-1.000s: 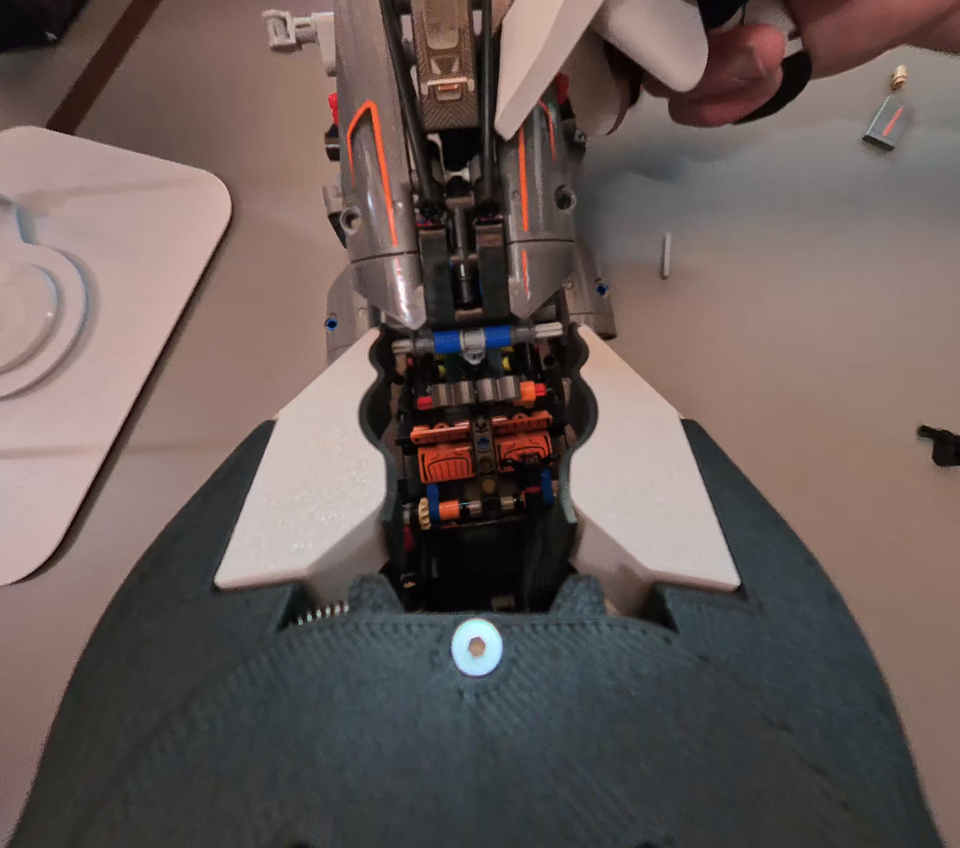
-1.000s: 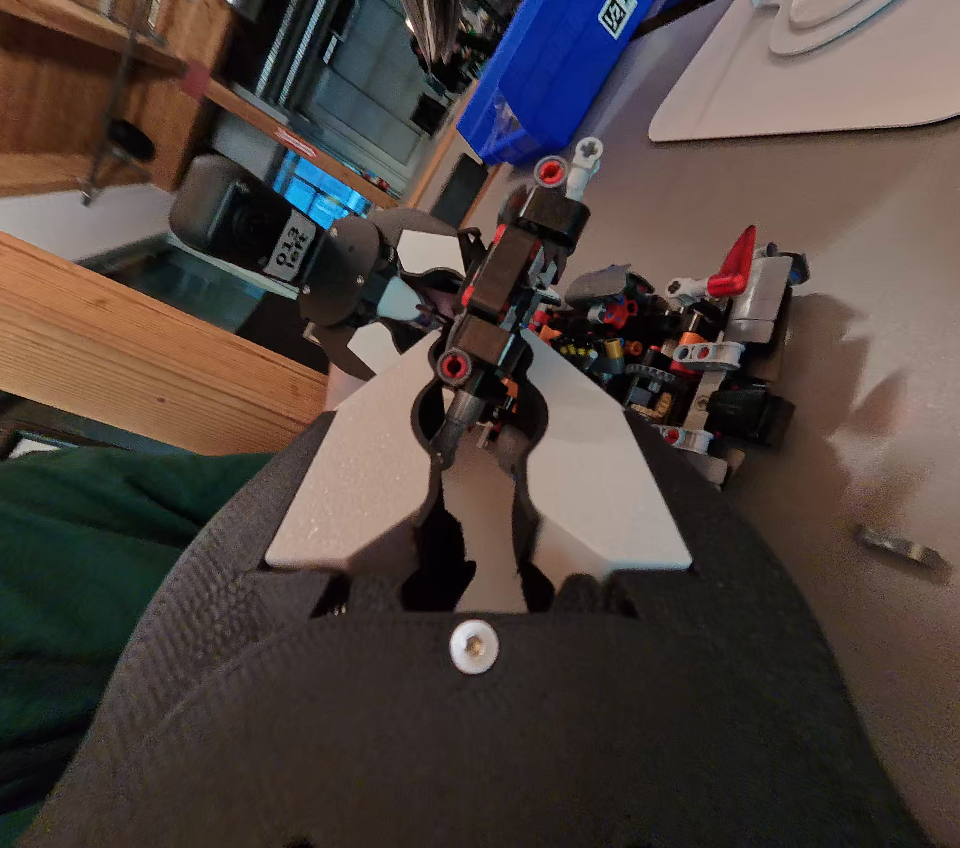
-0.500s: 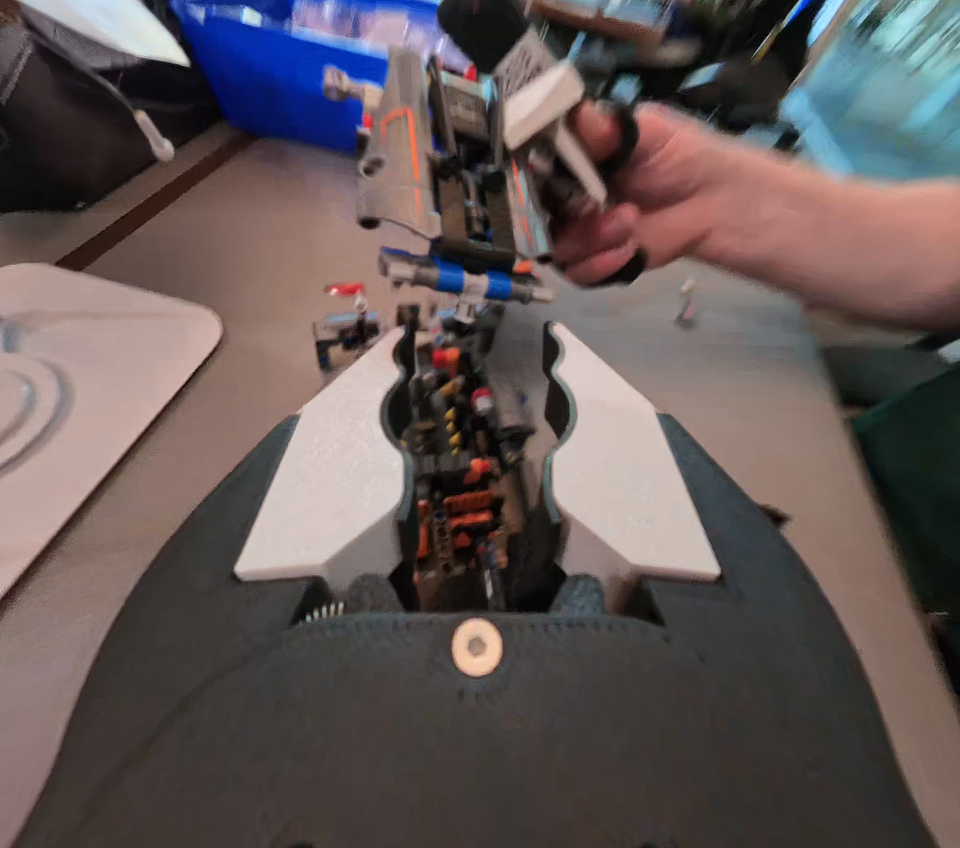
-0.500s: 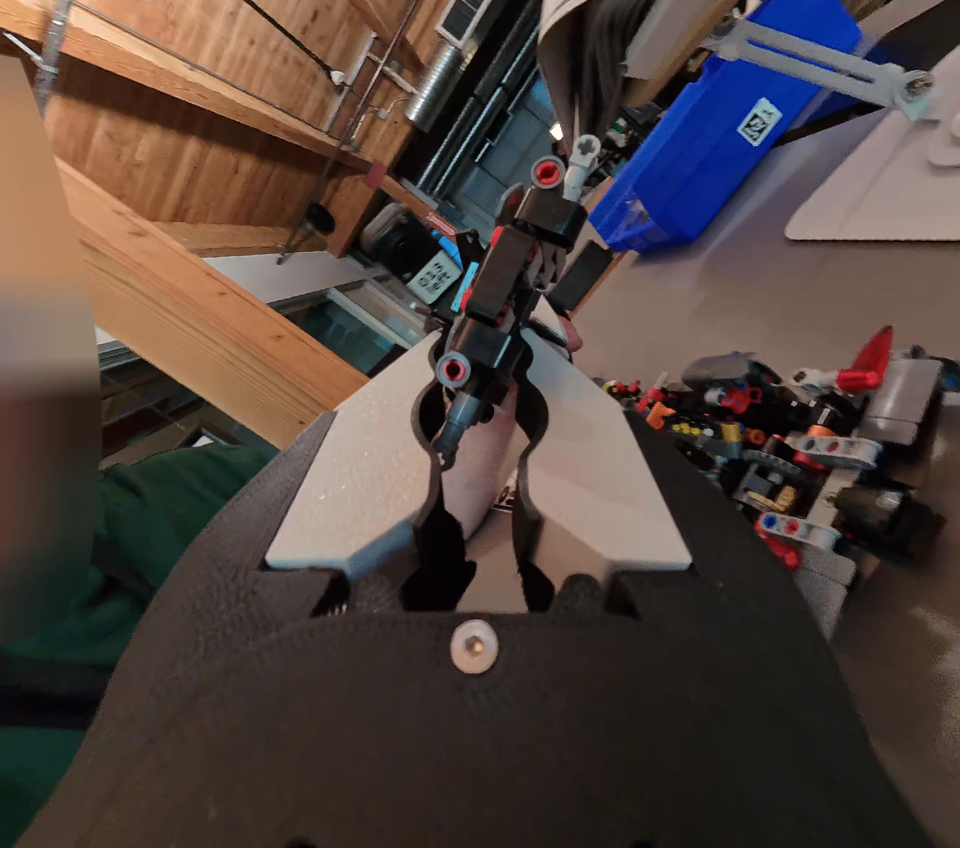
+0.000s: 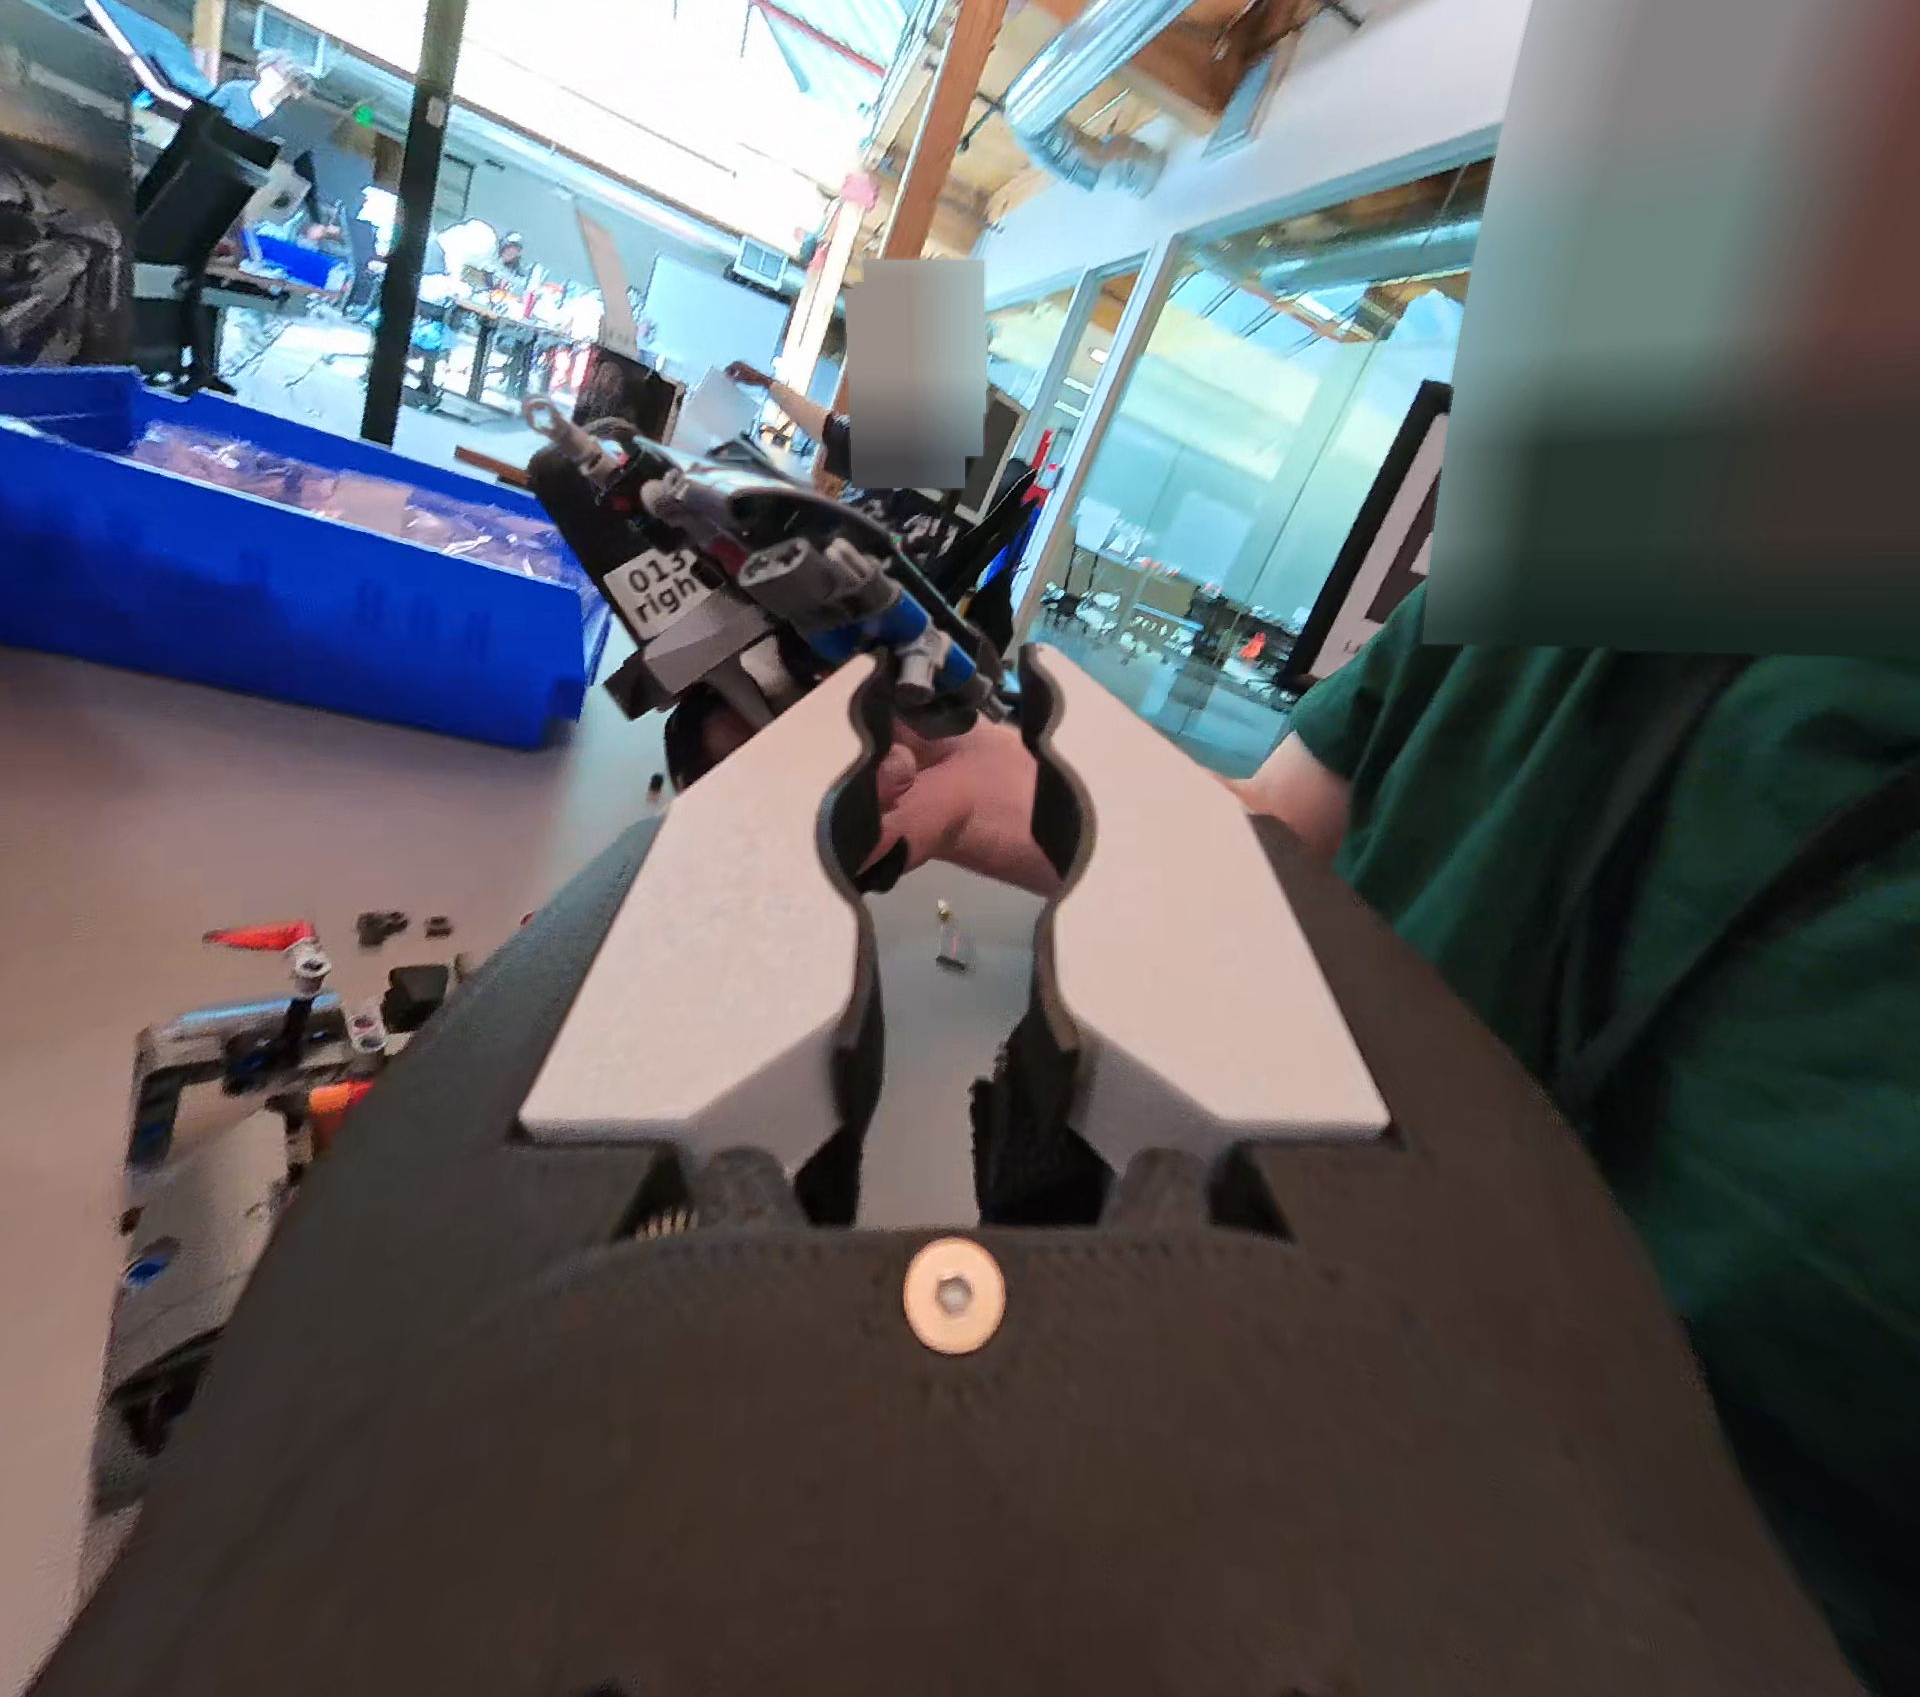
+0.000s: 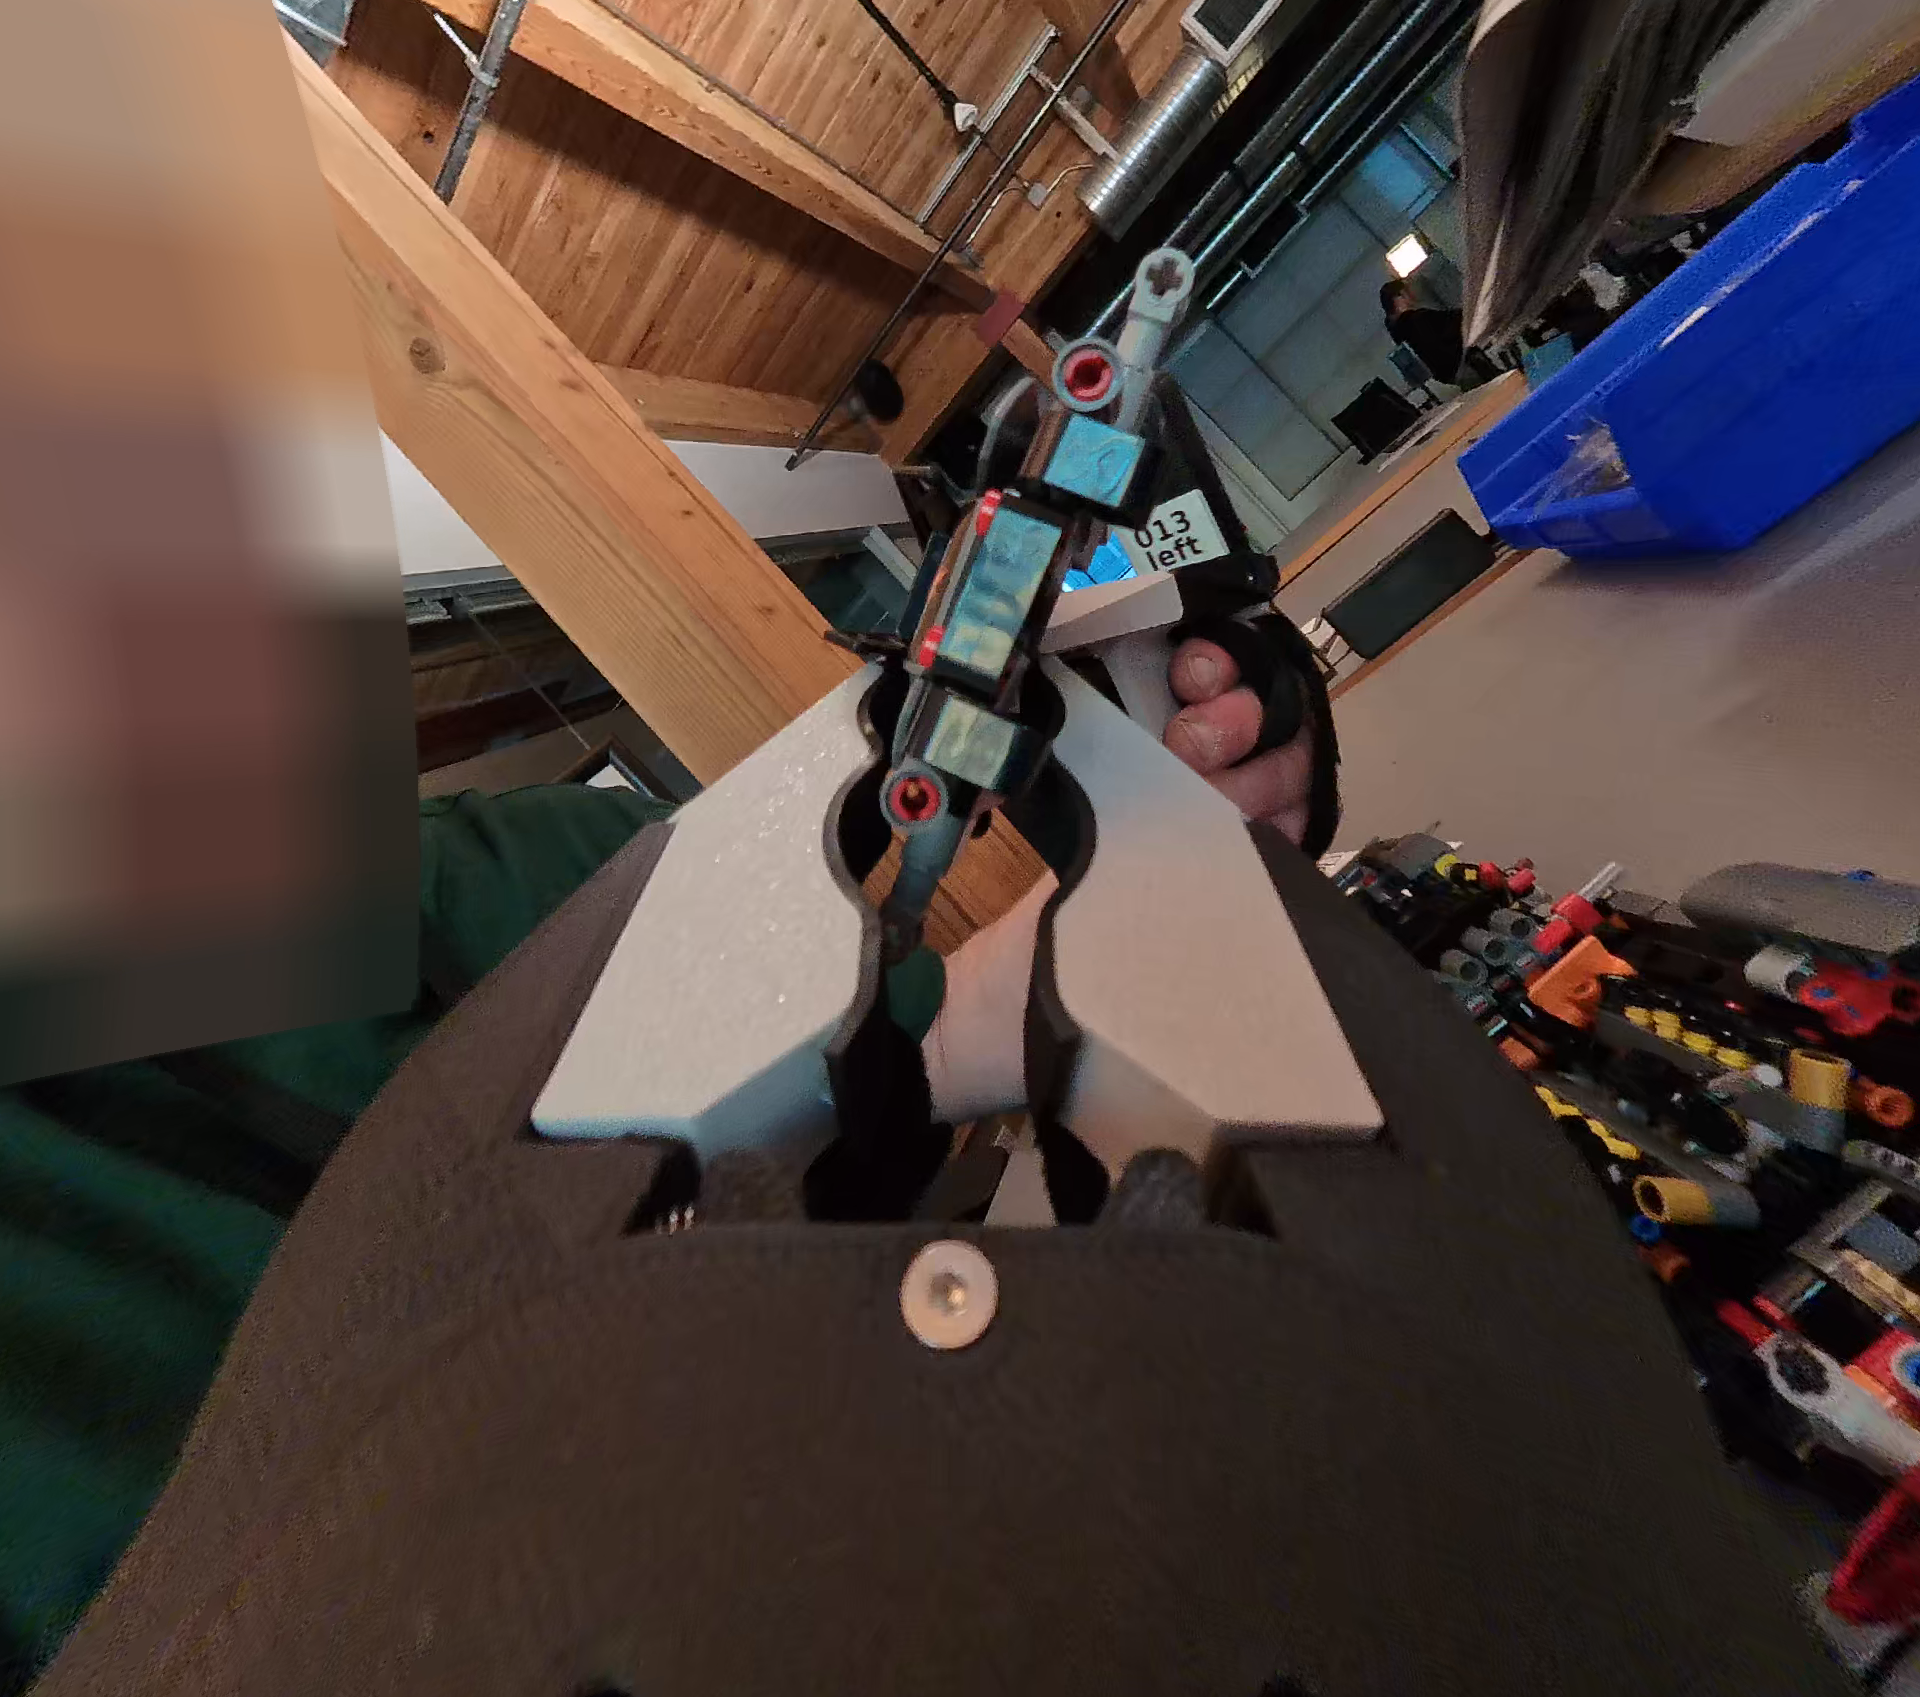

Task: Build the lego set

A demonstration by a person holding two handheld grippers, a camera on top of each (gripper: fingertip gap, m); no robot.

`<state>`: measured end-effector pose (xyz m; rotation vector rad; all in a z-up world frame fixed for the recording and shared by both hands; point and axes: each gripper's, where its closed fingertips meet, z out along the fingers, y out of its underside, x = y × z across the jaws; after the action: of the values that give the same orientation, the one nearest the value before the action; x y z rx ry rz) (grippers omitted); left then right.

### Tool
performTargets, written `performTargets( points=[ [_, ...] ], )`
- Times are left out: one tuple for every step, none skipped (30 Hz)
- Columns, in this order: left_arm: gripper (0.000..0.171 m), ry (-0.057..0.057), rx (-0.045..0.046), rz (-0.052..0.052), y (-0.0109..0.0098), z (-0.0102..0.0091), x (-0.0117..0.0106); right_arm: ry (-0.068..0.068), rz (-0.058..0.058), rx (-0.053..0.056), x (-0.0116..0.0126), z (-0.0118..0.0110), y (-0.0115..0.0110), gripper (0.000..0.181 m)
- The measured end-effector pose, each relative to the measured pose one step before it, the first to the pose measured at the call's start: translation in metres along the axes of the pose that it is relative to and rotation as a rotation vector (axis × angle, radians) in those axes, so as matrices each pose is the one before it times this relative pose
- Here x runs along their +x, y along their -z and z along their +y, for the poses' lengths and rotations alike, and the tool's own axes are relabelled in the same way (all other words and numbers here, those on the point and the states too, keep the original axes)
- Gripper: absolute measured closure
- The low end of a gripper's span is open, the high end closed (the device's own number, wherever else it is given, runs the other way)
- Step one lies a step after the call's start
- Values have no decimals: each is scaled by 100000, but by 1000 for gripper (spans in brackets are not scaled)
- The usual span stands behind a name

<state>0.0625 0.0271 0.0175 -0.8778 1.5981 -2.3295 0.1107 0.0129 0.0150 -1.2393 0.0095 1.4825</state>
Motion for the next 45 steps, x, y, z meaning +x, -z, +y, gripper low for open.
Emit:
performTargets(
  points=[
    [150, 504, 1508, 1505, 33, -207, 213, 205, -994, -482, -137, 49, -102, 161],
    [150, 1003, 1075, 1033, -38, -101, 118, 215, -729, -108, -94, 3, -78, 161],
    [152, 735, 339, 690, -97, 49, 55, 357, -1106, -177, -160, 3, -46, 161],
    [155, 145, 3, 440, -94, 100, 51, 645, -1242, -179, -185, 26, -59, 161],
    [159, -459, 399, 437, -77, 7, 84, 214, -903, -369, -151, 63, -84, 161],
    [160, 20, 2083, 1337, -18, -262, 224, 301, -953, -916, -185, 147, -115, 161],
    [160, 597, 2114, 1619, 0, -283, 235, 863, -825, -1246, -194, 190, -149, 161],
    [161, 176, 560, 1628, -76, -55, 260, 490, -1307, -132, -267, 0, -107, 162],
    [161, -785, -135, 1039, -130, 46, 239, 173, -1450, 461, -260, -84, -62, 162],
    [163, -1202, 204, 938, -132, -19, 265, 328, -1423, 280, -241, -48, -70, 162],
    [164, -587, 104, 1742, -123, -12, 350, 611, -1775, 264, -296, -23, -126, 162],
    [165, -493, 419, 2030, -109, -51, 362, 208, -1651, 273, -270, 13, -197, 162],
    [166, -759, 1825, 1607, -61, -224, 306, -202, -1677, 693, -229, -3, -241, 162],
    [167, 21, 1646, 2773, -58, -180, 438, -160, -2291, 457, -272, 114, -302, 162],
    [167, 198, 1372, 3100, -83, -111, 459, -9, -2720, 805, -304, 109, -310, 162],
    [167, -484, 1533, 1668, -32, -174, 296, 417, -1650, 1310, -182, 63, -256, 162],
    [167, -788, 758, 869, -38, -111, 224, -267, -1709, 1195, -103, 48, -192, 162],
    [167, -892, -119, 1342, -65, 4, 296, -167, -2257, 865, -187, 122, -191, 162],
    [167, -694, 511, 1491, -69, -90, 315, -254, -2031, 798, -130, 173, -228, 162],
    [167, -392, 717, 1302, -67, -115, 280, -602, -1907, 1369, -99, 58, -287, 162],
    [167, -391, 748, 1942, -70, -119, 370, -909, -2204, 588, -132, 226, -402, 161],
    [168, -472, 718, 2693, -101, -123, 501, -259, -2153, -462, -175, 308, -444, 161],
    [167, -681, 820, 1509, -119, -162, 363, 488, -1345, 635, -114, 80, -365, 162],
    [168, -342, 856, 703, -78, -214, 198, 206, -1060, 839, -37, 34, -337, 162],
    [168, -109, 574, 1361, -64, -153, 275, -499, -1225, -287, 0, 126, -298, 161],
    [167, -389, 168, 1384, -33, -74, 267, -94, -960, -230, -7, 114, -293, 162],
    [168, -333, 838, 588, 20, -154, 133, 3, -455, 378, 81, 54, -275, 162],
    [168, 81, 1101, 711, 44, -182, 118, -481, -570, 285, 97, 65, -234, 161],
    [168, -40, 699, 1373, 11, -73, 206, -337, -1008, 91, 41, 126, -241, 162],
    [168, 131, 650, 1339, -6, -70, 188, -44, -891, 461, 8, 110, -152, 161],
    [168, 12, 949, 602, 39, -166, 105, -50, -576, 1040, 98, 57, -183, 161],
    [168, -103, 449, 966, 27, -112, 158, -604, -845, 614, 116, 172, -230, 161],
    [168, -160, 255, 1200, 34, -86, 229, -698, -1043, 387, 98, 205, -205, 161],
    [168, -226, 236, 934, 2, -82, 214, -415, -1068, 553, 112, 182, -197, 161],
    [168, -58, 201, 1198, -7, -50, 223, -435, -1274, 474, 57, 202, -179, 161],
    [168, 64, 402, 1249, -13, -62, 218, -689, -1258, 393, 64, 174, -165, 161],
    [168, -12, 567, 1032, 5, -95, 178, -690, -943, 378, 119, 120, -179, 161],
    [168, 117, 811, 823, 50, -142, 130, -402, -654, 495, 97, 35, -161, 161],
    [168, 18, 803, 806, 56, -134, 120, -187, -484, 271, 84, 30, -171, 161],
    [168, 185, 691, 917, 37, -101, 121, -168, -589, 63, 42, 51, -174, 161],
    [168, 139, 278, 886, -4, -37, 142, -111, -725, 19, 1, 25, -136, 161],
    [168, -212, 285, 632, -27, -55, 125, -378, -808, 77, -13, 36, -108, 161],
    [168, 44, 387, 600, -17, -74, 96, -181, -827, 302, -50, 7, -101, 161],
    [168, 67, 474, 902, -39, -60, 142, -388, -868, 160, -19, 43, -137, 161],
    [168, 110, 646, 1083, -17, -74, 167, -502, -899, 97, -33, 90, -167, 161]
  ],
)
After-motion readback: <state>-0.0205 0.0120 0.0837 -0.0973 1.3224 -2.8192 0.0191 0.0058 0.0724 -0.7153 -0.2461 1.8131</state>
